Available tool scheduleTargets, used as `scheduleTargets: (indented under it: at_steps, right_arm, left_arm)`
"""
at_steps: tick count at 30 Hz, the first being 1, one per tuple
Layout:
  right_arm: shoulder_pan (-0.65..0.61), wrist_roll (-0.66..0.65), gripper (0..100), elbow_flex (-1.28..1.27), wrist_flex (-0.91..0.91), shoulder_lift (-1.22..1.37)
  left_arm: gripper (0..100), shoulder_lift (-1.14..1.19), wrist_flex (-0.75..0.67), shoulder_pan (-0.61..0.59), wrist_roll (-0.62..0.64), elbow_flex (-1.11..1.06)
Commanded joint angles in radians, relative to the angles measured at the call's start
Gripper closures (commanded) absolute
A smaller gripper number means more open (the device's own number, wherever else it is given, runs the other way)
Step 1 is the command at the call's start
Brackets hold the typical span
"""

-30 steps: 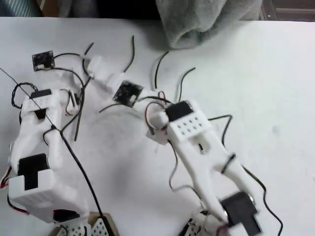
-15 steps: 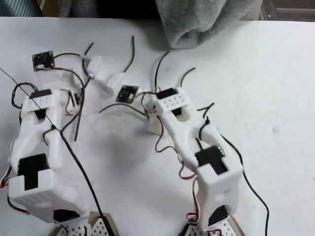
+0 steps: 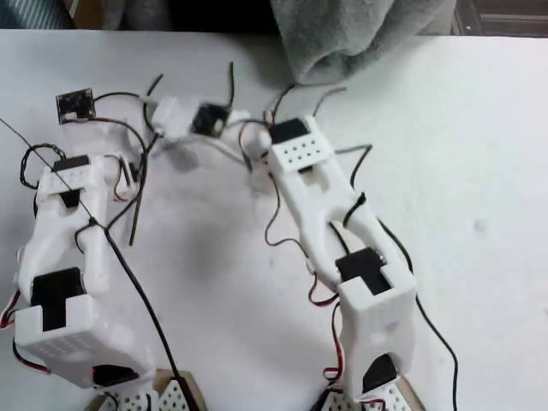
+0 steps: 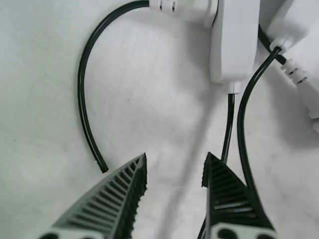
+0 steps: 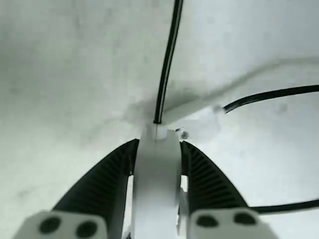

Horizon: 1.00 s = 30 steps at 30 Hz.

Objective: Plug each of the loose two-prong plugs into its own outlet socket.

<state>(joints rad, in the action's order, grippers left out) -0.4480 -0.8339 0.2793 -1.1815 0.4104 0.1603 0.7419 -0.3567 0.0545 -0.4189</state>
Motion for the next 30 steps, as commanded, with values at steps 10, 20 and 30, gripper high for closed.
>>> scheduleTargets:
  at_steps: [10,20,30]
  right_arm:
    - [-0.001,-0.126,96.1,0.201,0.421,0.153]
    - [-0.025,-0.078,96.1,0.545,0.390,0.476]
    - [-0.022,0.003,78.2,0.793,0.097,0.519]
  left_arm:
    - [81,-0.030,-0.015,0.015,-0.008,0.005]
    - [81,-0.030,-0.018,0.016,-0.008,0.005]
    - [81,-0.030,-0.018,0.016,-0.008,0.005]
